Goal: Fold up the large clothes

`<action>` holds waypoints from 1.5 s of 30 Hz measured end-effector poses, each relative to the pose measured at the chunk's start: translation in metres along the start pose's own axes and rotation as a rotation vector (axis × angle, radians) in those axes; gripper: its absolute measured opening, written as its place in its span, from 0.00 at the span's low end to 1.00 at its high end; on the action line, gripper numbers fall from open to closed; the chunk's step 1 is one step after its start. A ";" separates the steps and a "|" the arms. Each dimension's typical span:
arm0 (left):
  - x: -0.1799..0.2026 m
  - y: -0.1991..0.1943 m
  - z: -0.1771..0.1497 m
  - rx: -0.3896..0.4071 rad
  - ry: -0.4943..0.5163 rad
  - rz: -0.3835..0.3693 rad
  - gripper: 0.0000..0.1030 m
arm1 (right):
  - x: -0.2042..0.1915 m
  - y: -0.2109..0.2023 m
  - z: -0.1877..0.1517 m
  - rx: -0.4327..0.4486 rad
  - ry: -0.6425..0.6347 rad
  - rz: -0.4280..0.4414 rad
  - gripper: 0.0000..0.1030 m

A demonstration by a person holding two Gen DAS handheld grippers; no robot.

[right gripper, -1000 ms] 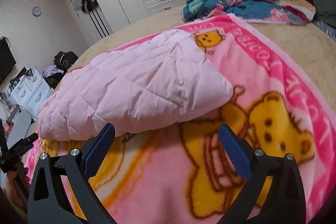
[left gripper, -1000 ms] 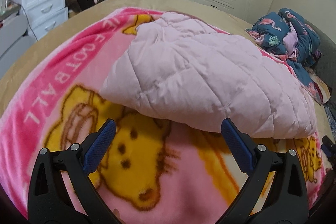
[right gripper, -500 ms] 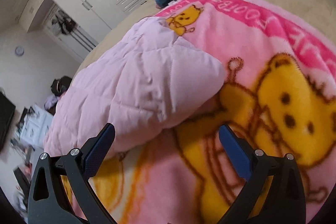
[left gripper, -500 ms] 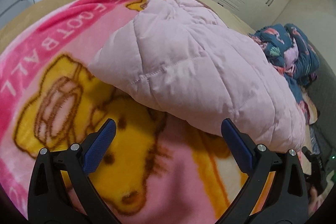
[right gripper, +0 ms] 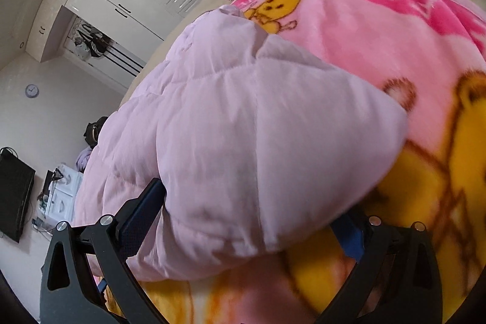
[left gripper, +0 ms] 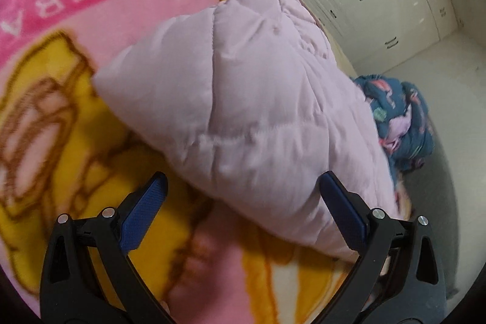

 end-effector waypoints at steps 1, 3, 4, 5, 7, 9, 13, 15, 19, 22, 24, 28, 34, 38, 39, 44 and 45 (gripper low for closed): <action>0.000 0.004 0.003 -0.002 -0.020 -0.015 0.91 | 0.000 0.002 0.002 -0.001 0.000 0.000 0.96; 0.001 0.009 0.010 0.008 -0.051 -0.041 0.91 | 0.000 0.005 0.006 -0.004 0.003 -0.001 0.96; 0.001 0.012 0.012 0.009 -0.058 -0.045 0.91 | -0.001 0.006 0.006 -0.003 0.003 -0.002 0.96; 0.002 0.015 0.015 0.011 -0.064 -0.048 0.92 | -0.001 0.007 0.006 -0.002 0.002 -0.004 0.96; 0.004 0.021 0.019 0.015 -0.062 -0.047 0.92 | -0.001 0.010 0.010 0.000 -0.002 -0.008 0.96; 0.006 0.027 0.024 0.020 -0.061 -0.051 0.92 | -0.002 0.013 0.011 0.003 -0.010 -0.013 0.96; 0.006 0.034 0.032 0.031 -0.054 -0.057 0.92 | -0.005 0.018 0.014 0.017 -0.029 -0.021 0.96; 0.007 0.037 0.034 0.038 -0.042 -0.058 0.92 | -0.006 0.021 0.016 0.023 -0.036 -0.017 0.95; 0.009 0.037 0.037 0.052 -0.013 -0.065 0.92 | -0.014 0.023 0.019 0.039 -0.085 -0.021 0.79; 0.011 0.037 0.040 0.070 0.009 -0.063 0.83 | -0.023 0.020 0.019 0.051 -0.147 -0.041 0.64; 0.014 0.034 0.041 0.090 0.035 -0.053 0.74 | -0.034 0.016 0.020 0.054 -0.224 -0.076 0.56; 0.027 0.027 0.045 0.120 0.116 -0.030 0.49 | -0.053 0.010 0.020 0.061 -0.336 -0.139 0.43; 0.055 0.008 0.047 0.156 0.256 0.020 0.32 | -0.079 -0.007 0.021 0.125 -0.464 -0.198 0.35; 0.064 -0.010 0.046 0.179 0.322 0.059 0.31 | -0.102 -0.021 0.018 0.168 -0.560 -0.221 0.33; 0.066 -0.012 0.045 0.181 0.331 0.062 0.31 | -0.106 -0.024 0.018 0.175 -0.577 -0.225 0.33; 0.069 -0.029 0.039 0.189 0.362 0.066 0.30 | -0.120 -0.042 0.011 0.204 -0.627 -0.218 0.32; 0.068 -0.031 0.036 0.189 0.363 0.067 0.30 | -0.121 -0.045 0.011 0.207 -0.636 -0.214 0.32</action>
Point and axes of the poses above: each gripper's, at about its wrist camera, not at the fingertips, and y roughly the way its jaws point, x to its right, z to its top, the point moved 10 cm from there along y, roughly the way its jaws point, and after that the axes turned 6 degrees about -x, right-handed, at the moved point
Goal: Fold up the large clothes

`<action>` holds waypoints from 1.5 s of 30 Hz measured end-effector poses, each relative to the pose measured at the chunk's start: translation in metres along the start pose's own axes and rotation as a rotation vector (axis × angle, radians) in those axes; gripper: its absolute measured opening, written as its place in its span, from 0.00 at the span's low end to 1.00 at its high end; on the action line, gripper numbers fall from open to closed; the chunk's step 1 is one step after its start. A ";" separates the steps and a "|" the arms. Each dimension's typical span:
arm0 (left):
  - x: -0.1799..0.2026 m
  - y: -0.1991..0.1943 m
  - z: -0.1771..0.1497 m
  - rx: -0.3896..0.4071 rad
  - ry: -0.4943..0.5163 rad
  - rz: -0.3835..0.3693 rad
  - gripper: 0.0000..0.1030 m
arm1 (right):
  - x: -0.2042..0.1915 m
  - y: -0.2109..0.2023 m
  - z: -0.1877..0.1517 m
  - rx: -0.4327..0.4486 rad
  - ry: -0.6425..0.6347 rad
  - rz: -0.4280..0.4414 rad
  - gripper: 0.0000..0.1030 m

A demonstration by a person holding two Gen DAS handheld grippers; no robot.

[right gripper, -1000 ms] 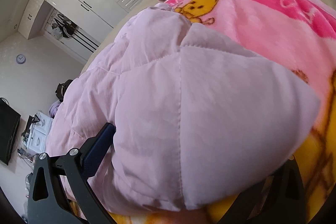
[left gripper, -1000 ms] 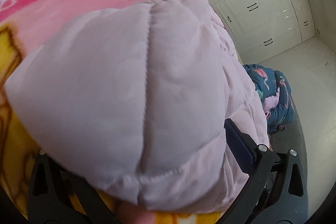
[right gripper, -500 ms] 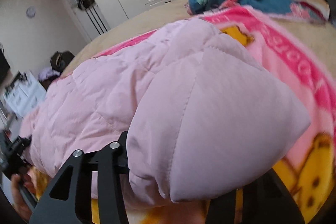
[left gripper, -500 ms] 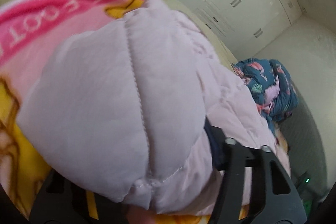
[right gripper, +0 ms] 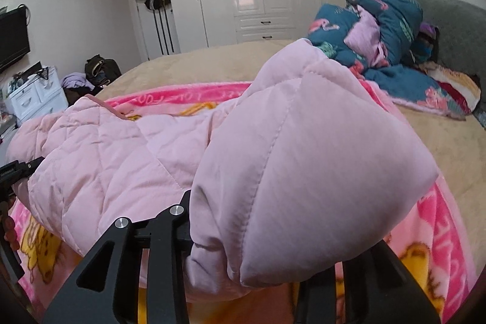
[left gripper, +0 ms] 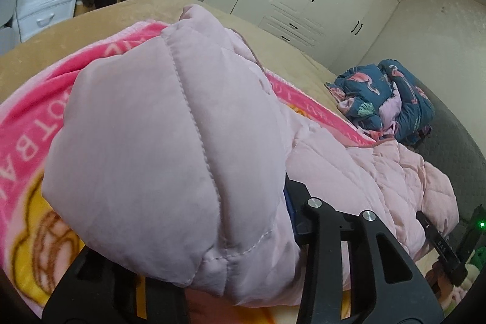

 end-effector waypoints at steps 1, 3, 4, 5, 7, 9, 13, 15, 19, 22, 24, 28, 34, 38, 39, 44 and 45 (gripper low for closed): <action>-0.002 -0.005 -0.004 0.001 -0.001 -0.001 0.30 | -0.001 -0.003 0.001 0.003 -0.004 0.003 0.32; -0.005 -0.011 -0.010 0.000 0.001 0.001 0.30 | -0.003 -0.012 -0.003 0.009 -0.007 0.012 0.32; -0.006 -0.014 -0.014 -0.002 0.004 0.003 0.30 | -0.006 -0.018 -0.006 0.010 -0.011 0.012 0.32; -0.008 -0.017 -0.018 -0.004 0.004 0.006 0.30 | -0.008 -0.022 -0.009 0.011 -0.015 0.014 0.32; -0.010 -0.021 -0.022 -0.009 0.001 0.009 0.30 | -0.010 -0.030 -0.016 0.014 -0.019 0.016 0.32; -0.009 -0.027 -0.024 -0.005 0.003 0.007 0.30 | -0.010 -0.038 -0.022 0.015 -0.016 0.018 0.32; -0.001 -0.047 -0.026 0.023 0.024 -0.008 0.30 | -0.011 -0.059 -0.032 0.023 -0.012 0.031 0.32; 0.003 -0.056 -0.031 0.030 0.041 -0.009 0.30 | -0.011 -0.069 -0.038 0.026 -0.006 0.039 0.32; 0.002 -0.075 -0.048 0.031 0.059 -0.008 0.30 | -0.012 -0.086 -0.053 0.020 -0.007 0.046 0.32; -0.001 -0.085 -0.061 0.030 0.071 -0.003 0.30 | -0.014 -0.098 -0.068 0.012 -0.010 0.046 0.32; -0.001 -0.090 -0.070 0.030 0.090 0.013 0.30 | -0.015 -0.104 -0.078 0.005 -0.014 0.042 0.32; -0.003 -0.101 -0.090 0.027 0.112 0.036 0.31 | -0.013 -0.115 -0.097 -0.014 0.001 0.042 0.32; -0.009 -0.109 -0.111 0.014 0.117 0.054 0.31 | -0.006 -0.123 -0.119 -0.051 0.032 0.039 0.32; -0.015 -0.109 -0.120 -0.005 0.117 0.073 0.32 | 0.000 -0.120 -0.135 -0.079 0.071 0.032 0.33; -0.016 -0.109 -0.121 -0.009 0.118 0.080 0.32 | 0.003 -0.118 -0.139 -0.090 0.087 0.029 0.33; -0.025 -0.101 -0.127 -0.036 0.104 0.097 0.36 | 0.016 -0.103 -0.151 -0.143 0.167 0.031 0.36; -0.025 -0.099 -0.128 -0.040 0.101 0.101 0.37 | 0.018 -0.101 -0.153 -0.150 0.178 0.033 0.37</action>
Point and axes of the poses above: each gripper's, at about its wrist camera, not at the fingertips, and y roughly the way its jaws point, x to its right, z to its top, the point moved 10 cm from there along y, roughly the way its jaws point, and after that the axes turned 6 degrees about -x, right-handed, at the moved point
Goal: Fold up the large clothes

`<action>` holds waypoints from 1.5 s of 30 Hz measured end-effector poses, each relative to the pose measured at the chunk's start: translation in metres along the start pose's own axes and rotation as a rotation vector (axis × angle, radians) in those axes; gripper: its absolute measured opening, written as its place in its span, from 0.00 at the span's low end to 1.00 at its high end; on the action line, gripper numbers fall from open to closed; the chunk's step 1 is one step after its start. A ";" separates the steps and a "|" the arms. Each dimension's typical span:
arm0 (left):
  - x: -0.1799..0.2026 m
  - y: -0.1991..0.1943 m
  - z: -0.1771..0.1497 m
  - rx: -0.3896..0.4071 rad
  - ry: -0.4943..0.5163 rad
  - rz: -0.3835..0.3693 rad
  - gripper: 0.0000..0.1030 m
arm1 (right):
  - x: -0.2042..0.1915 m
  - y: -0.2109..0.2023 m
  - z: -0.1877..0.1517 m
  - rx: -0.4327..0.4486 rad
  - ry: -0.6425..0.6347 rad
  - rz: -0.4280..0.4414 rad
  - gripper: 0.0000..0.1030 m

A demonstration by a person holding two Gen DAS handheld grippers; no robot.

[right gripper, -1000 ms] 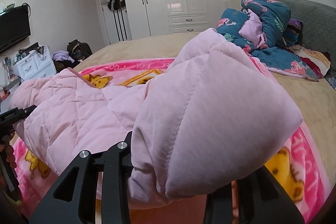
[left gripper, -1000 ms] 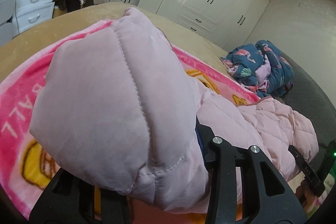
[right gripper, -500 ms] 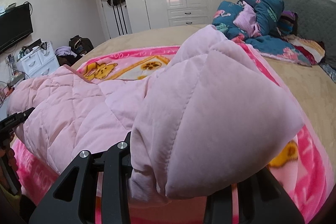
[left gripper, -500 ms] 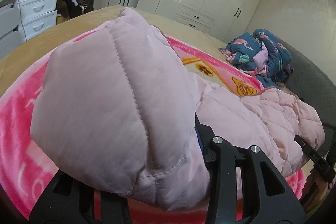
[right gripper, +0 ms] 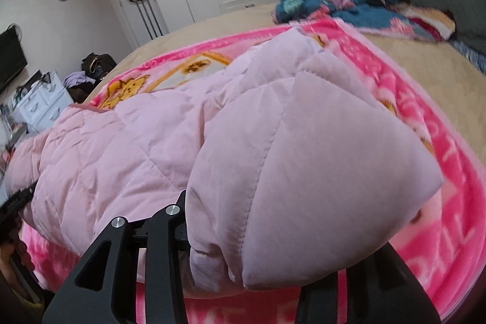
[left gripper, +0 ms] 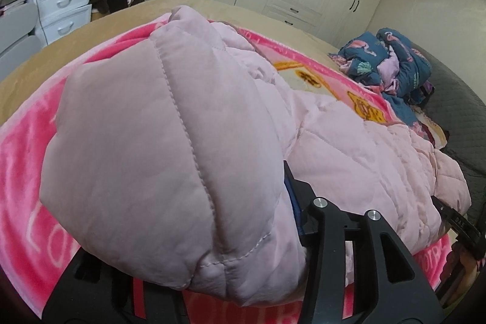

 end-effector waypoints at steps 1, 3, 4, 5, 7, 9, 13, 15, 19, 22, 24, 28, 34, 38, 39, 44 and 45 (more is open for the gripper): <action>-0.001 0.002 -0.001 -0.005 -0.003 0.003 0.38 | 0.003 0.004 -0.001 -0.012 0.013 -0.003 0.39; 0.000 0.004 -0.001 -0.009 0.000 0.013 0.39 | 0.007 0.010 -0.003 -0.030 0.033 -0.004 0.42; 0.000 0.005 -0.002 -0.010 0.002 0.018 0.40 | 0.008 0.012 -0.004 -0.035 0.042 -0.004 0.44; 0.000 0.006 -0.002 -0.012 0.003 0.022 0.41 | 0.010 0.015 -0.006 -0.045 0.052 -0.005 0.45; -0.002 0.007 -0.004 -0.017 0.000 0.027 0.44 | 0.013 0.020 -0.008 -0.056 0.073 0.000 0.50; -0.004 0.009 -0.005 -0.022 -0.008 0.027 0.46 | 0.016 0.024 -0.009 -0.068 0.087 0.006 0.53; -0.009 0.013 -0.008 -0.037 -0.031 0.026 0.52 | 0.021 0.030 -0.012 -0.089 0.143 0.031 0.62; -0.010 0.012 -0.009 -0.041 -0.043 0.023 0.54 | 0.023 0.030 -0.013 -0.101 0.158 0.046 0.66; -0.015 0.009 -0.012 -0.056 -0.064 0.032 0.67 | 0.033 0.027 -0.017 -0.127 0.215 0.080 0.86; -0.021 0.003 -0.015 -0.067 -0.080 0.055 0.91 | 0.044 0.019 -0.020 -0.122 0.228 0.049 0.96; -0.024 -0.003 -0.017 -0.063 -0.080 0.075 0.91 | 0.049 0.013 -0.022 -0.123 0.236 0.065 0.96; -0.034 -0.017 -0.022 -0.057 -0.113 0.090 0.91 | 0.057 -0.002 -0.026 -0.115 0.228 0.063 0.96; -0.046 -0.047 -0.028 -0.012 -0.148 0.129 0.91 | 0.069 -0.028 -0.026 -0.067 0.195 0.032 0.96; -0.049 -0.075 -0.027 0.044 -0.137 0.172 0.91 | 0.075 -0.051 -0.022 -0.017 0.168 0.005 0.96; -0.049 -0.082 -0.027 0.056 -0.130 0.179 0.91 | 0.076 -0.061 -0.020 0.008 0.159 0.000 0.96; -0.035 -0.118 -0.026 0.115 -0.068 0.210 0.91 | 0.069 -0.100 -0.009 0.103 0.098 -0.014 0.96; -0.031 -0.123 -0.026 0.123 -0.058 0.211 0.91 | 0.065 -0.107 -0.007 0.119 0.082 -0.015 0.96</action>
Point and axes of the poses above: each gripper's, at about its wrist camera, not at the fingertips, and y roughly the way its jaws point, x to its right, z to its top, the point moved 10 cm from there along y, roughly the way its jaws point, and after that the axes turned 6 degrees about -x, right-handed, at the moved point
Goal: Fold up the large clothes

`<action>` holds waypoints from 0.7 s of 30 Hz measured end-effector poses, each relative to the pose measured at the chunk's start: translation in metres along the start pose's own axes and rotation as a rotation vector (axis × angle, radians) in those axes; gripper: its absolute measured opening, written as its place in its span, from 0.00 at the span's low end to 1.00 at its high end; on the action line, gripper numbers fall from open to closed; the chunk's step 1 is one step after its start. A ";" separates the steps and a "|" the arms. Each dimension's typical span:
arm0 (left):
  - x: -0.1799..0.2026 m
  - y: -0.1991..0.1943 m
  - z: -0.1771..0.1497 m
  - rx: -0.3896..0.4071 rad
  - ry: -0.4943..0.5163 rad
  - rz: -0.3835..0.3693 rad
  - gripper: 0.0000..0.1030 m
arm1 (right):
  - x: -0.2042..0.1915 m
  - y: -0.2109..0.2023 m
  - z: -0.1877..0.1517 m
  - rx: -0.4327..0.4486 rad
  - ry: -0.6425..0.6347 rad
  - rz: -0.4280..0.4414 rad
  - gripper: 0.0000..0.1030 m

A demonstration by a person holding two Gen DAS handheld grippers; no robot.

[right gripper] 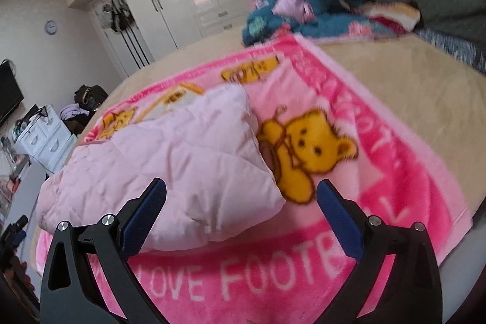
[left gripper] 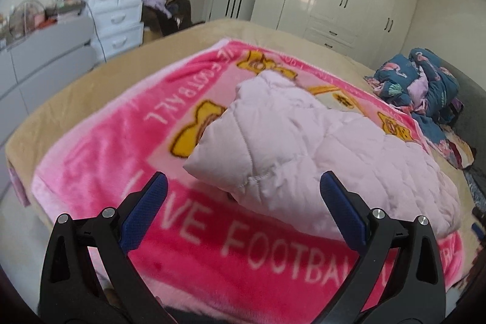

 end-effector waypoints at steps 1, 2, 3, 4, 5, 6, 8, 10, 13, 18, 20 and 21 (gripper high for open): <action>0.005 -0.007 0.000 0.010 0.013 -0.005 0.91 | -0.005 -0.008 0.002 0.019 -0.021 0.002 0.96; 0.008 -0.012 0.000 0.018 0.025 -0.008 0.91 | -0.010 -0.015 0.002 0.033 -0.039 0.005 0.96; 0.013 -0.019 0.000 0.028 0.039 -0.011 0.91 | -0.015 -0.021 0.002 0.043 -0.058 0.008 0.96; 0.018 -0.023 -0.001 0.034 0.048 -0.013 0.91 | -0.020 -0.025 0.003 0.051 -0.072 0.012 0.96; 0.023 -0.028 -0.002 0.041 0.059 -0.016 0.91 | -0.024 -0.030 0.003 0.058 -0.085 0.019 0.96; 0.027 -0.031 -0.003 0.046 0.066 -0.020 0.91 | -0.031 -0.035 0.002 0.065 -0.106 0.028 0.96; 0.039 -0.039 -0.008 0.052 0.080 -0.047 0.91 | -0.044 -0.043 0.000 0.075 -0.141 0.042 0.96; 0.049 -0.042 -0.012 0.054 0.093 -0.069 0.91 | -0.058 -0.050 -0.005 0.080 -0.171 0.057 0.96; 0.066 -0.046 -0.020 0.053 0.121 -0.084 0.91 | -0.082 -0.059 -0.013 0.077 -0.224 0.091 0.96; 0.089 -0.047 -0.036 0.035 0.153 -0.114 0.91 | -0.114 -0.063 -0.035 0.052 -0.310 0.124 0.96; 0.095 -0.048 -0.044 0.026 0.158 -0.131 0.91 | -0.125 -0.062 -0.046 0.040 -0.341 0.123 0.96; 0.099 -0.048 -0.048 0.022 0.163 -0.138 0.91 | -0.129 -0.062 -0.052 0.033 -0.347 0.125 0.96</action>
Point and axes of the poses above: each gripper's, at about its wrist camera, not at the fingertips, and y roughly the way its jaws point, x to its right, z to its top, the point moved 10 cm from there along y, roughly the way its jaws point, and after that the axes turned 6 degrees about -x, right-handed, at the moved point
